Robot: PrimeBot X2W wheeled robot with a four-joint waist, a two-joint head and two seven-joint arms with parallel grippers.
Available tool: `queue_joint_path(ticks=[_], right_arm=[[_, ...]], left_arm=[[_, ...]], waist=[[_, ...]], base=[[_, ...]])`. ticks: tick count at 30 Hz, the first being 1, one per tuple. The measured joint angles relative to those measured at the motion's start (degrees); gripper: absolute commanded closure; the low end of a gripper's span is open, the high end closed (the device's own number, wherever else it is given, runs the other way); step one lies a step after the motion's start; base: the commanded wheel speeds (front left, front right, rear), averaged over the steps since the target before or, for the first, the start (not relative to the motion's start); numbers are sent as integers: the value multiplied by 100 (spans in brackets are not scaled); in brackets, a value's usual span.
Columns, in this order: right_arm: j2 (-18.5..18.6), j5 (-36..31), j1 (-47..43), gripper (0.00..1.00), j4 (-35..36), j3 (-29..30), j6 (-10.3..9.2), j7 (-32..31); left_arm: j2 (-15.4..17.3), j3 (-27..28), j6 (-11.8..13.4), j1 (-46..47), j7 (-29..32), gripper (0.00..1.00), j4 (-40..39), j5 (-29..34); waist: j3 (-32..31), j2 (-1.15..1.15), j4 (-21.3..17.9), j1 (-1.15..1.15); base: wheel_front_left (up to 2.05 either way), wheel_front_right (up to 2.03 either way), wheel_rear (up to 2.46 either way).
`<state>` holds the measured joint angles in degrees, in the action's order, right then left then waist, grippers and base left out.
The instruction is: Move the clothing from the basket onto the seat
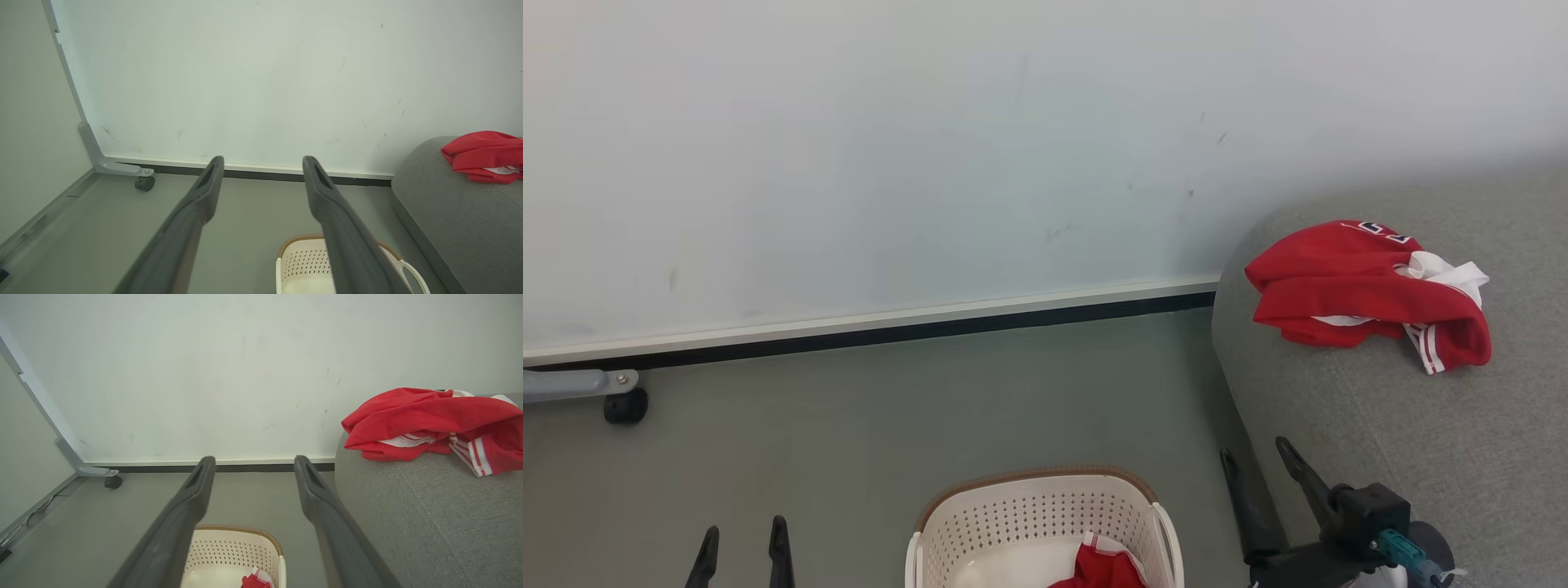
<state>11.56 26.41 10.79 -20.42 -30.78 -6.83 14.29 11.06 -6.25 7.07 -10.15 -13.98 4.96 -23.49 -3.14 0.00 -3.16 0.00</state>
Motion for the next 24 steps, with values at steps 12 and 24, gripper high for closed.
queue_joint_path(ticks=[12,24], right_arm=[[69,-185,-424,0,650,409,-31,0],[-3,-493,-602,0,936,808,-32,0]], left_arm=[[-75,42,0,-92,0,0,-70,199],[-135,93,0,-91,12,0,-154,256]], waist=[[78,0,-29,0],[162,0,-33,0]], base=[[0,0,0],[0,0,0]])
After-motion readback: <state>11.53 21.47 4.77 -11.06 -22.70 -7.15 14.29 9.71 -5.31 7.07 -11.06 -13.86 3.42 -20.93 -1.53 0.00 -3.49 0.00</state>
